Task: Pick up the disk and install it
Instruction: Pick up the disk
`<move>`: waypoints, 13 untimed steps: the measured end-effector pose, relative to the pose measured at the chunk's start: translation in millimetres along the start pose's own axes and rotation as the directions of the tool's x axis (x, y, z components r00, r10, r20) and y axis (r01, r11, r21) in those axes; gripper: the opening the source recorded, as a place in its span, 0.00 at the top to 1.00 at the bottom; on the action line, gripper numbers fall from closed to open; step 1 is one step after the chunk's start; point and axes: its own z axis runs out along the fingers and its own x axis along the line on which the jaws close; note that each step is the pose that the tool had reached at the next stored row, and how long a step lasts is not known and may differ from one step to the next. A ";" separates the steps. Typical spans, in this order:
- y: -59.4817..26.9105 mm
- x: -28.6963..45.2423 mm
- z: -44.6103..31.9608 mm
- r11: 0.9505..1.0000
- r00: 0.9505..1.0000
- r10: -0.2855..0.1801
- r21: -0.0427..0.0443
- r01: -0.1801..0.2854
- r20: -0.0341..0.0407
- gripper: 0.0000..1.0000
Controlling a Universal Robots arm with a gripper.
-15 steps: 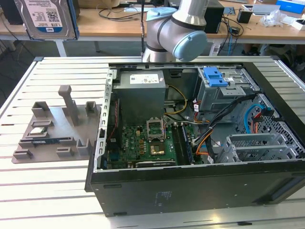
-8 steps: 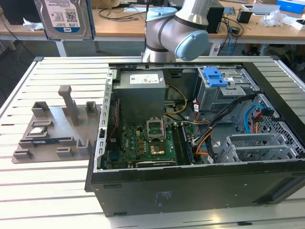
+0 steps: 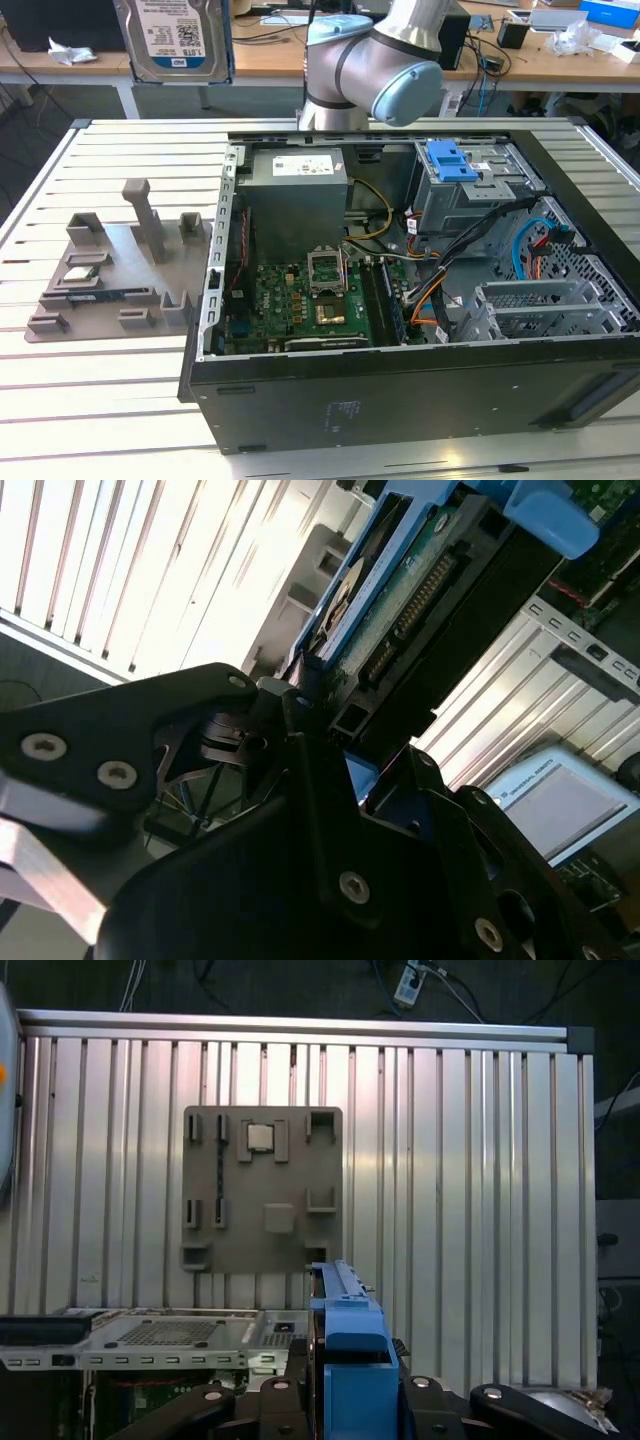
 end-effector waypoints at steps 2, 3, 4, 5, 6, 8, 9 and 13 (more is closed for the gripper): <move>-13.1 0.3 -0.9 1.000 1.000 0.000 -0.001 0.000 0.000 0.63; -21.6 0.4 -1.3 1.000 1.000 0.000 -0.002 0.000 0.000 0.63; -25.0 0.4 -1.6 1.000 1.000 0.000 -0.002 0.000 0.000 0.63; -28.6 0.5 -1.7 1.000 1.000 0.000 -0.002 0.000 0.000 0.63; -32.1 0.6 -1.9 1.000 1.000 0.000 -0.002 0.000 0.000 0.63; -39.2 0.7 -2.4 1.000 1.000 0.000 -0.003 0.000 0.000 0.63; -43.2 0.8 -2.6 1.000 1.000 0.000 -0.003 0.000 0.000 0.63; -65.4 1.1 -4.0 1.000 1.000 0.000 -0.005 0.000 0.000 0.63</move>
